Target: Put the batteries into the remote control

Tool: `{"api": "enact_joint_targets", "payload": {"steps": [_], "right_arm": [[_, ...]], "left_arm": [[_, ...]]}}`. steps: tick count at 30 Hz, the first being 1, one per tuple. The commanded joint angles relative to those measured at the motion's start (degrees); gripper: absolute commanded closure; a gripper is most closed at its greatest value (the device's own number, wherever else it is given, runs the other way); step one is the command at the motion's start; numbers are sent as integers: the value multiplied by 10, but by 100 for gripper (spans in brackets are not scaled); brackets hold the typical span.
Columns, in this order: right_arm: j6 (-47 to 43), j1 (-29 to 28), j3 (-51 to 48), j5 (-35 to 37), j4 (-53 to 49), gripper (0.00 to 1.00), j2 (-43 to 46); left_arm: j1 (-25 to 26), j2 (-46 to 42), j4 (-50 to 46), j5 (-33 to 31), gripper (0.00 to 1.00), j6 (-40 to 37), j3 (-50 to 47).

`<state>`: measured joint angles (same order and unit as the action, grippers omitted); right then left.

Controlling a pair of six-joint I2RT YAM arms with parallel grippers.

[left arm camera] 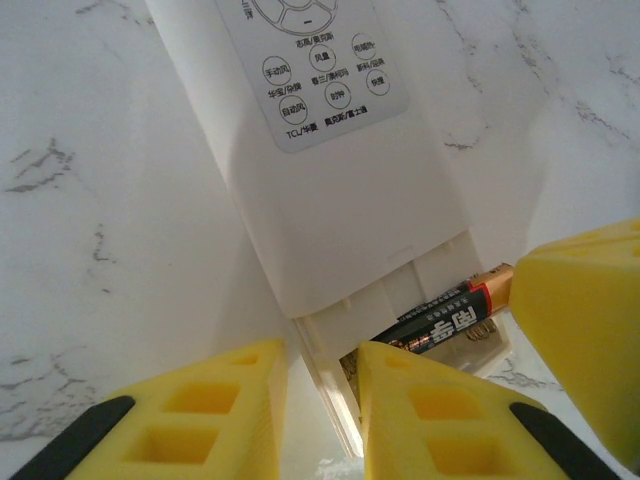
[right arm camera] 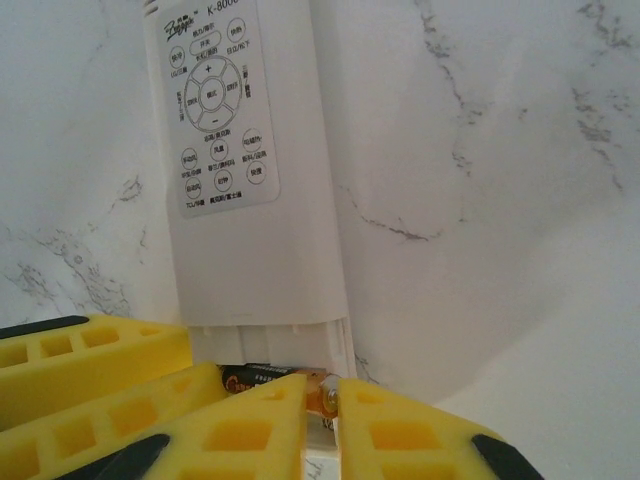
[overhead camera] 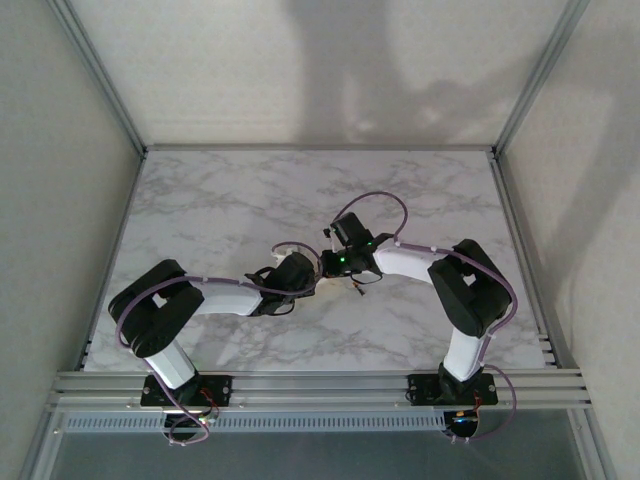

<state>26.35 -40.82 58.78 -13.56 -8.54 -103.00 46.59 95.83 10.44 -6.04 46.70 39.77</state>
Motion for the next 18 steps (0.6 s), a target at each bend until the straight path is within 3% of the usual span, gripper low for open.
{"api": "enact_joint_targets", "payload": {"steps": [1, 10, 18], "right_arm": [[-7, -11, 18, -10, -3, 85, -19], [2, -17, 17, -32, 4, 89, -31], [-5, -36, 12, -7, -13, 84, -18]], "left_arm": [[2, 19, -29, -17, 75, 3, 1], [3, 17, -30, -20, 76, 3, 2], [3, 19, -32, -22, 76, 3, 2]]}}
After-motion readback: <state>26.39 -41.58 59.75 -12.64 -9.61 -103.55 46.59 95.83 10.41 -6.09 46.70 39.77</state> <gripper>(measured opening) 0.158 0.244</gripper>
